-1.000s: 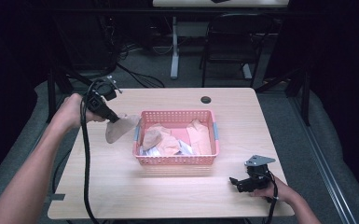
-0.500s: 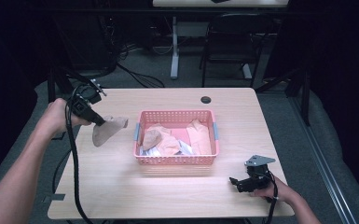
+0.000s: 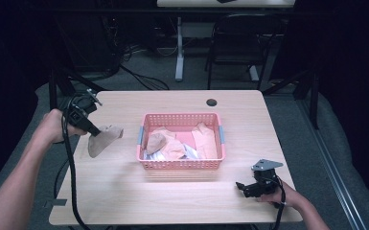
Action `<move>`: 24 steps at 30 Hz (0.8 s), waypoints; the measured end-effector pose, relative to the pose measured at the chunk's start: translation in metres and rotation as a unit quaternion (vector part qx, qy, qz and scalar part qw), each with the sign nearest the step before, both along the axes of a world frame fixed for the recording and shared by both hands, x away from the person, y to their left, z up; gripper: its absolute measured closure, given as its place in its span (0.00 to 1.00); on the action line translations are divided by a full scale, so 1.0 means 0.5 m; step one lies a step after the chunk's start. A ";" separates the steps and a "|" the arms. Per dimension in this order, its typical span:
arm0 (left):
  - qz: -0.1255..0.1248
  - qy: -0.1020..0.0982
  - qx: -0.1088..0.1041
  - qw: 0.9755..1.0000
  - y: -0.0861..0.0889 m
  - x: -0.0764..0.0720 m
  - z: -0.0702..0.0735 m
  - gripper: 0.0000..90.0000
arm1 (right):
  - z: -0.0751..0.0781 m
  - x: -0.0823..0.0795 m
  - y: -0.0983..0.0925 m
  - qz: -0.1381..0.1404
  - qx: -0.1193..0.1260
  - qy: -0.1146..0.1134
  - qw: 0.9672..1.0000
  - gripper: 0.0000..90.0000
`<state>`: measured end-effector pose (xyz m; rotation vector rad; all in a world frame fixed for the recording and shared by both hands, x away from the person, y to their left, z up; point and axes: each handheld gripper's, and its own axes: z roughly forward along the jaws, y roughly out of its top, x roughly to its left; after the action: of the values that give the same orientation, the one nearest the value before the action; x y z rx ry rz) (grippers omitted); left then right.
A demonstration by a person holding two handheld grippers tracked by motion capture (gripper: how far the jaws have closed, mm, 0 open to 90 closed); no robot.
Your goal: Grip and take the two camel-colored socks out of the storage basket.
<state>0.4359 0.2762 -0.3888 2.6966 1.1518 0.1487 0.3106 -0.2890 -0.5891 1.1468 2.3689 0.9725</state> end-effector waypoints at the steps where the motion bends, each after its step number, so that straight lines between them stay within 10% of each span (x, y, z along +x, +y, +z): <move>1: 0.004 0.001 0.004 1.000 0.002 0.001 -0.007 0.90 | 0.000 0.000 0.000 0.000 -0.001 0.000 1.000 0.00; 24: 0.059 0.040 0.027 0.997 0.035 0.032 -0.172 0.90 | 0.000 0.000 0.000 0.000 0.000 0.000 1.000 0.00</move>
<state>0.4517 0.2936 -0.4747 2.7037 1.3487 0.0919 0.3106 -0.2890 -0.5891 1.1475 2.3676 0.9728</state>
